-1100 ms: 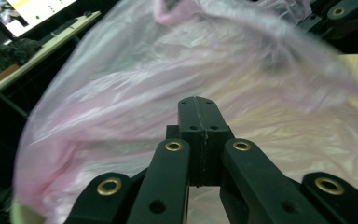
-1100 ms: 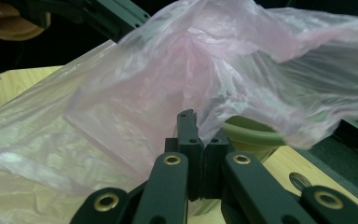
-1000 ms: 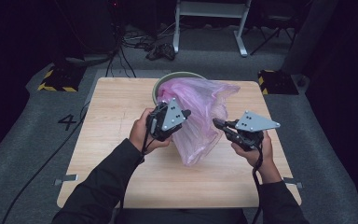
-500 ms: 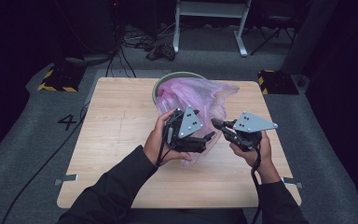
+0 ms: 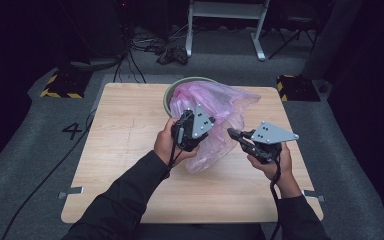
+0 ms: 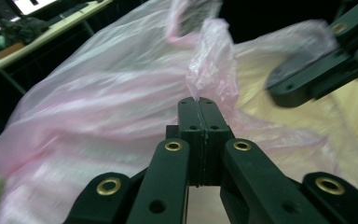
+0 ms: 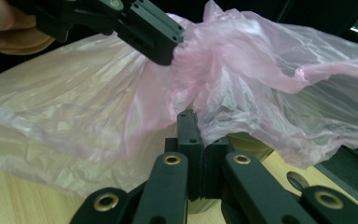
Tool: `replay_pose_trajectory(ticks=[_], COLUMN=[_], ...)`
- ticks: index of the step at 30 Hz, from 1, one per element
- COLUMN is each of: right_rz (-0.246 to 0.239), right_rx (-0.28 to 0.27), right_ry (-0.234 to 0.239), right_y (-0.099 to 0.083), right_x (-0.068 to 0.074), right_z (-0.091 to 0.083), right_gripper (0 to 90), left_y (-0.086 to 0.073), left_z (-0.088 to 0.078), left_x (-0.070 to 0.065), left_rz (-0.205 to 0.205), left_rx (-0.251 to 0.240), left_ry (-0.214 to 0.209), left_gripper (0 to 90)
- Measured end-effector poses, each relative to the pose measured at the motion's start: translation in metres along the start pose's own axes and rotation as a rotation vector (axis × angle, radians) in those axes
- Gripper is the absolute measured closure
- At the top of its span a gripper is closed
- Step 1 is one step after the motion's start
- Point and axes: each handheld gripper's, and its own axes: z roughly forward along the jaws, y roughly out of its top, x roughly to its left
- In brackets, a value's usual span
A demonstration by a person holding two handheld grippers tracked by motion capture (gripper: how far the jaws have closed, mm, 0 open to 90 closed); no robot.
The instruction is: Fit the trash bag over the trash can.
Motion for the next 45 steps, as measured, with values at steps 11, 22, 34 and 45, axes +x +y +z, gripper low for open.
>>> replay_pose_trajectory(ticks=[11, 22, 34, 45], right_rz=[0.050, 0.102, 0.118, 0.129], right_rx=[0.032, 0.109, 0.186, 0.240], right_ry=[-0.014, -0.040, -0.034, -0.083], right_y=[-0.011, -0.022, -0.036, -0.046], right_x=[-0.010, -0.028, -0.038, -0.049], right_z=[0.001, 0.013, 0.027, 0.039], right_gripper=[89.8, 89.8, 89.5, 89.1], left_y=[-0.021, -0.054, -0.101, -0.126], left_z=[-0.023, -0.032, -0.013, 0.004], left_x=[0.052, 0.111, 0.150, 0.160], left_rz=[-0.080, -0.163, -0.272, -0.343], left_rx=[-0.014, 0.038, 0.127, 0.160], left_ry=[0.096, 0.205, 0.258, 0.263], left_gripper=[90.0, 90.0, 90.0, 90.0])
